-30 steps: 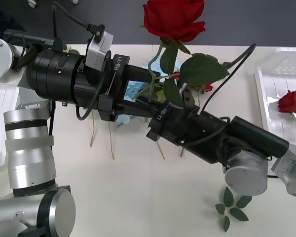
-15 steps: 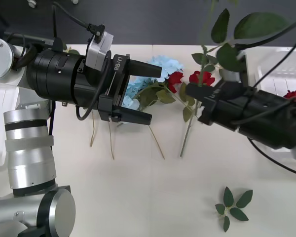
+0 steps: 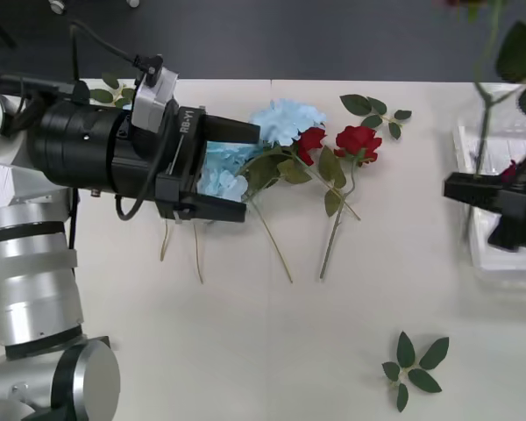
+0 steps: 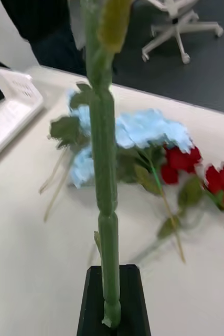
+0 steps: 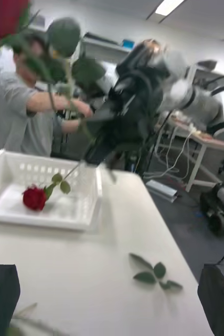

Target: Put the red flowers into the right box and the blue flowers into the left box

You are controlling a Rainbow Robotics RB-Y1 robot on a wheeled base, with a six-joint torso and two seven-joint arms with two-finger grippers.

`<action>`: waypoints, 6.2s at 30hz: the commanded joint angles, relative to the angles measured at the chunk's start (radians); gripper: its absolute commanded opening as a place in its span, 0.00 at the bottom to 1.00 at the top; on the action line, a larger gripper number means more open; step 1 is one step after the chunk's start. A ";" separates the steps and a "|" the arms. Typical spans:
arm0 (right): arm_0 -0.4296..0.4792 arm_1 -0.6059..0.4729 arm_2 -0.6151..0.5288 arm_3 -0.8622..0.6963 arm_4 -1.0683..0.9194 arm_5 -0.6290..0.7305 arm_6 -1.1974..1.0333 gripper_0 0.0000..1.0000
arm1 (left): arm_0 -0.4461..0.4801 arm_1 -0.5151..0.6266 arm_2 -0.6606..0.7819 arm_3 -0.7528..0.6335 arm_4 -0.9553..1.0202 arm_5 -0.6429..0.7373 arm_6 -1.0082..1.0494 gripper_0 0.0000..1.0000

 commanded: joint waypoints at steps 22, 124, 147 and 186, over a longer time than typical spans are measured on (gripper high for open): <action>-0.272 -0.070 -0.044 0.454 0.645 0.284 -0.282 0.00 | 0.014 0.313 -0.056 -0.019 -0.604 -0.114 0.538 1.00; -0.862 0.237 1.079 0.682 1.101 0.255 -1.502 0.62 | 0.112 0.172 -0.272 0.136 -1.110 -0.674 1.037 0.00; -0.873 0.223 1.080 0.787 1.109 0.117 -1.580 0.62 | 0.440 0.207 -0.148 -0.622 -1.020 -0.551 1.031 0.00; -0.874 0.222 1.093 0.874 1.030 0.029 -1.472 0.62 | 0.435 0.592 0.277 -0.295 -1.090 -0.367 1.264 0.00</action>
